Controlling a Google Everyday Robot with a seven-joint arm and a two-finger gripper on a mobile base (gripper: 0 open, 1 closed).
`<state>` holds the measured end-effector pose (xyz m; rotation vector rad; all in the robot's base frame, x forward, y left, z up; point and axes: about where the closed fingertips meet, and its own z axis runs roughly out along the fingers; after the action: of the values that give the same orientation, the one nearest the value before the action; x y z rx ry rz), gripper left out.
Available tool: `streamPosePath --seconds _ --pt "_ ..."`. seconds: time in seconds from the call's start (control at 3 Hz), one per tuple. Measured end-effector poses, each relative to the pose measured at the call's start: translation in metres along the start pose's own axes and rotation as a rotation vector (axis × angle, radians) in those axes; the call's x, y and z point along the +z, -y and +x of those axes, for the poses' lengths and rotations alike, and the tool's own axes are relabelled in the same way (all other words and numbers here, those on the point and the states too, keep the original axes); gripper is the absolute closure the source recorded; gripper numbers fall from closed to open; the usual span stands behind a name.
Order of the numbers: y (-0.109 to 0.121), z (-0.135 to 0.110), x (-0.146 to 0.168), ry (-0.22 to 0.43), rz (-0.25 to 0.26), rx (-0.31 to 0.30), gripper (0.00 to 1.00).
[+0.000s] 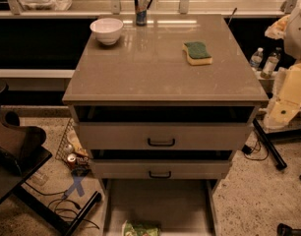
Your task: Pick green jalapeno chip bag from bottom drawer and place on counter
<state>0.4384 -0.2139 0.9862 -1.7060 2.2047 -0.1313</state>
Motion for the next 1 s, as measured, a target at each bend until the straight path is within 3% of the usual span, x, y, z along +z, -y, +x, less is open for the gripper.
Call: streamPosePath --seconds 0.67,1.0 --pt "-0.003 0.000 0.005 0.016 0.008 0.007 0.00" --pt "-0.029 0.002 0.038 0.113 0.025 0.033 0.00"
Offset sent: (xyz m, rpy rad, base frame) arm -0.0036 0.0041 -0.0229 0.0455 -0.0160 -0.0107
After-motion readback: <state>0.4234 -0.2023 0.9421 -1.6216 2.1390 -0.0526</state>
